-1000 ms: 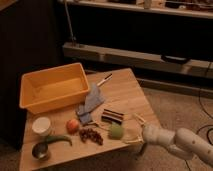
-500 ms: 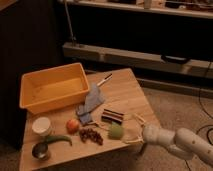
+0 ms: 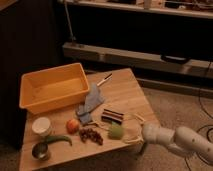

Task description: Place brush in tray

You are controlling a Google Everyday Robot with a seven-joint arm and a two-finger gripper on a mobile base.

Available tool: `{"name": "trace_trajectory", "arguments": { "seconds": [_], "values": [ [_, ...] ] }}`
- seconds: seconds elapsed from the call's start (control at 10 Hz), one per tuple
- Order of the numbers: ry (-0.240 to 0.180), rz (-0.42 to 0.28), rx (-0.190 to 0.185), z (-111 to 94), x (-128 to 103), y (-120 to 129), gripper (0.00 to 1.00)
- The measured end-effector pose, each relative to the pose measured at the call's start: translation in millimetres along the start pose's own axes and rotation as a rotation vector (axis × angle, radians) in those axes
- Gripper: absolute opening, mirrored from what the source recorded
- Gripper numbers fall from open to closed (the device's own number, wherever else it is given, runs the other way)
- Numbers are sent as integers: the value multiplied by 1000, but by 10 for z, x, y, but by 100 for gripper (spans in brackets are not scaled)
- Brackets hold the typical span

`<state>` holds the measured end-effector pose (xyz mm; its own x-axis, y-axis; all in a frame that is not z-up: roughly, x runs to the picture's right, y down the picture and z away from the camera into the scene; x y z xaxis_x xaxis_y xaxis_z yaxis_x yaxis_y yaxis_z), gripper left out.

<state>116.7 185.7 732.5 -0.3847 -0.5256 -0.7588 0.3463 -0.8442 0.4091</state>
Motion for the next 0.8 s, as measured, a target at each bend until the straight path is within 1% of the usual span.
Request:
{"name": "trace_trajectory", "arguments": {
  "seconds": [0.1,0.2,0.3,0.5,0.6,0.7,0.8],
  "values": [
    [-18,-84,17,73,124,112,80],
    [-39,-187,45,214,345,315,80],
    [-53,-256,67,325,504,460,80],
    [-97,-444,127,634,894,881,80],
    [-132,-533,162,770,1045,1068,80],
    [-171,-601,190,879,1151,1226,80],
    [-235,-671,220,988,1218,1425,80]
  ]
}}
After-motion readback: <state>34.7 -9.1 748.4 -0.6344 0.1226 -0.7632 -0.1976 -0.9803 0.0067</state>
